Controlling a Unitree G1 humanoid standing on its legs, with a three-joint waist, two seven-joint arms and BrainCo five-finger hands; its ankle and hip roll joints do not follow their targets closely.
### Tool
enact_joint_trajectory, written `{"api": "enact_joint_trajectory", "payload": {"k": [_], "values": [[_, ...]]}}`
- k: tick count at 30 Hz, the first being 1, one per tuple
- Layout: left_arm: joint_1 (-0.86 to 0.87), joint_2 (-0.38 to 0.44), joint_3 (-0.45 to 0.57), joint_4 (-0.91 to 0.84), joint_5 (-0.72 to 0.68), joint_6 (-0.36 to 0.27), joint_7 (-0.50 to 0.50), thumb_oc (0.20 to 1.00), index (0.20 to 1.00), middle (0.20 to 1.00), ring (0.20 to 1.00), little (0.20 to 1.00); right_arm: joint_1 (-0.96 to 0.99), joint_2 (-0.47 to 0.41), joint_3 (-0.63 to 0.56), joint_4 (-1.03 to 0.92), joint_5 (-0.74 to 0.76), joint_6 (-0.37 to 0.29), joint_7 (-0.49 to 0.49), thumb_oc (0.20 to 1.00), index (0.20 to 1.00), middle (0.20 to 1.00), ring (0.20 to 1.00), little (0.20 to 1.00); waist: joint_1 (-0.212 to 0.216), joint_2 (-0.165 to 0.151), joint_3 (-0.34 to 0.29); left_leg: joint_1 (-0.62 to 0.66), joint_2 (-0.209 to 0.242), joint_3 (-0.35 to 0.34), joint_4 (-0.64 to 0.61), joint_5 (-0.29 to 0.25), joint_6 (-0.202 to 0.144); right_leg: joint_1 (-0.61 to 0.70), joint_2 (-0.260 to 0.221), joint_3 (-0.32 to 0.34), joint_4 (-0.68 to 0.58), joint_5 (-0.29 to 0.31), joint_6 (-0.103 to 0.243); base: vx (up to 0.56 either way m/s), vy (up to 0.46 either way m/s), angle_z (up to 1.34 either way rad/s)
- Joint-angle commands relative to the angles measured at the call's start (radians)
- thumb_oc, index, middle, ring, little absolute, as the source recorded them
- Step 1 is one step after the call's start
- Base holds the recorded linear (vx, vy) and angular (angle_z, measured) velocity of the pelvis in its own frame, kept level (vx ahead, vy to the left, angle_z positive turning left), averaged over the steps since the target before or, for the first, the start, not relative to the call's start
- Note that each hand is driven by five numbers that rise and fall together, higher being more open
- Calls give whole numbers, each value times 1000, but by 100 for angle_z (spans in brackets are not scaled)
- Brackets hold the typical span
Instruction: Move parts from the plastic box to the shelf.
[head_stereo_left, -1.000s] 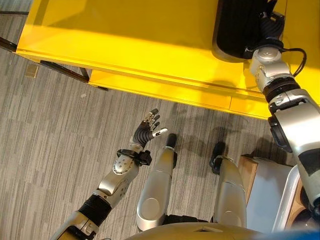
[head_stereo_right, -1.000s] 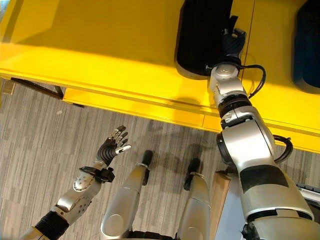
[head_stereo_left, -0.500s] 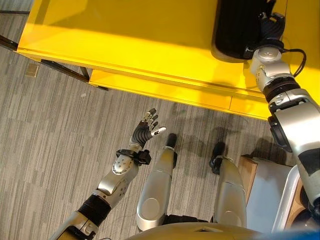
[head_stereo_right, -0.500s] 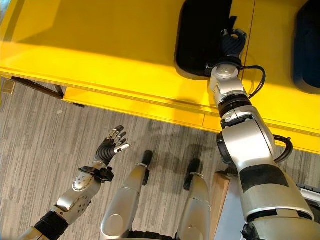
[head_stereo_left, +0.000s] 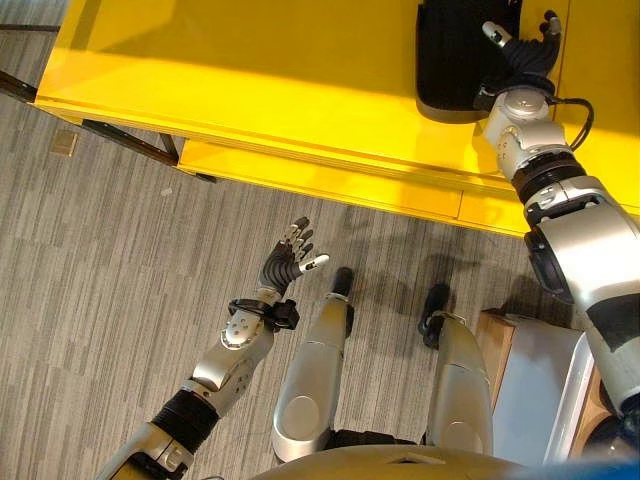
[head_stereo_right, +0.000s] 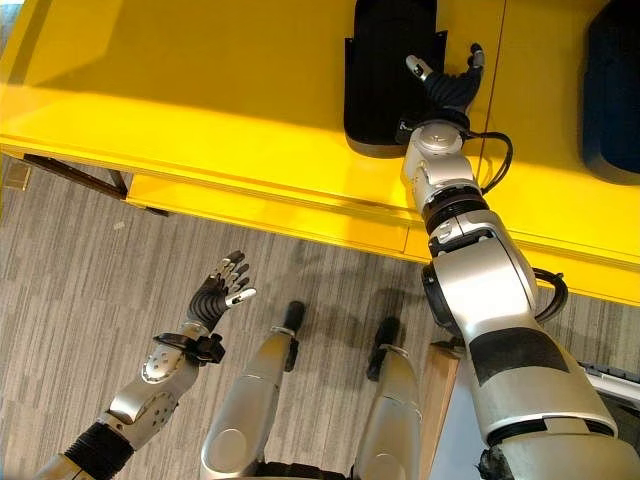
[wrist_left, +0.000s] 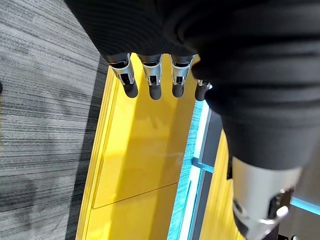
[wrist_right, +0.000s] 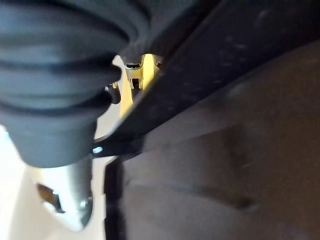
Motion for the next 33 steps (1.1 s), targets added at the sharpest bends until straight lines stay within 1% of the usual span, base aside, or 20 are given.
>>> {"api": "enact_joint_trajectory", "payload": {"k": [1,5,10,21,33], "values": [[15,38,18,-62,-28,-58,8,1000,1000,1000,1000,1000,-61,0,6,-94,8,-80,-14,1000,1000,1000,1000,1000,16,-11,-16,34,55,54,9,-71,4,53,-19,23,-33,-13,55,0,0,0],[17,40,12,-63,-31,-56,2,1000,1000,1000,1000,1000,-48,9,9,-134,-12,-86,-20,1000,1000,1000,1000,1000,8,-18,-20,44,59,58,6,-73,4,63,-15,27,-41,-11,55,7,7,-7],[24,43,14,-59,-35,-52,3,1000,1000,1000,1000,1000,-30,17,-10,-159,-10,-93,-29,1000,1000,1000,1000,1000,4,-19,-22,51,59,61,7,-76,4,70,-16,30,-46,-10,55,-1,7,-5],[35,53,14,-67,-39,-49,3,1000,1000,1000,1000,1000,-6,64,-41,-137,34,-101,-17,1000,1000,1000,1000,1000,5,-19,-24,58,59,64,8,-77,5,81,-13,31,-51,-9,56,0,0,0],[39,56,11,-60,-37,-42,3,1000,1000,1000,1000,1000,1,78,-59,-135,72,-109,-10,1000,1000,1000,1000,1000,6,-19,-17,56,59,66,21,-81,7,83,-14,33,-46,-9,54,0,0,0]]}}
